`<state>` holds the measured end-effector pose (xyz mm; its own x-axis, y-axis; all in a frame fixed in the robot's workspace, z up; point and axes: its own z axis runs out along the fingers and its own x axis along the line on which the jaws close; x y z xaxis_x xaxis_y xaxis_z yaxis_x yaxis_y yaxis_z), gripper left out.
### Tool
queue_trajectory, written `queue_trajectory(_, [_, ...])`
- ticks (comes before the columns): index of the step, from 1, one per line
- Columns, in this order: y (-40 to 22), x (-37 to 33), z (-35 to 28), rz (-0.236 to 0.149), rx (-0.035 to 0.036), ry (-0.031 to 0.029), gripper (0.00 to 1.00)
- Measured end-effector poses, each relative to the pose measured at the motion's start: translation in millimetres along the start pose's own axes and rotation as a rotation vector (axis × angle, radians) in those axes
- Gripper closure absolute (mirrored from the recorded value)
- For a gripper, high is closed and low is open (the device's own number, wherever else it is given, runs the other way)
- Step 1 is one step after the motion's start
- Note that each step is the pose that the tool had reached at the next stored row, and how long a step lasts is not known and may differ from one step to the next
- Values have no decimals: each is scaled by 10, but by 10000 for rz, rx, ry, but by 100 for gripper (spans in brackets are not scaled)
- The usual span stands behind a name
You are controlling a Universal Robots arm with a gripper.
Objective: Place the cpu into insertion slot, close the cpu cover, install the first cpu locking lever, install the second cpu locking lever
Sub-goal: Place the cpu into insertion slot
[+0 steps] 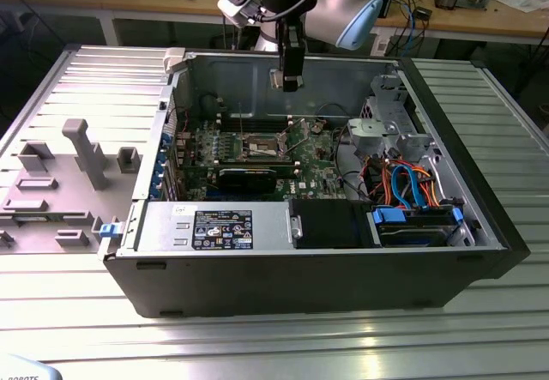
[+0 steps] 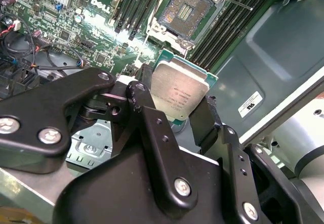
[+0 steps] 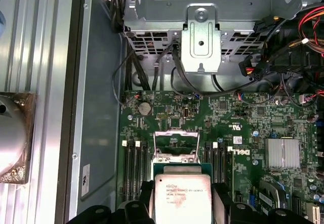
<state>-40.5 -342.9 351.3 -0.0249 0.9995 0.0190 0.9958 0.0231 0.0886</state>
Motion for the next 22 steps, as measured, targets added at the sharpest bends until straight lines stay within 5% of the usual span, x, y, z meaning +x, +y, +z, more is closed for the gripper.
queue_trajectory(22, [-12,-3,127,0,0,-1,46])
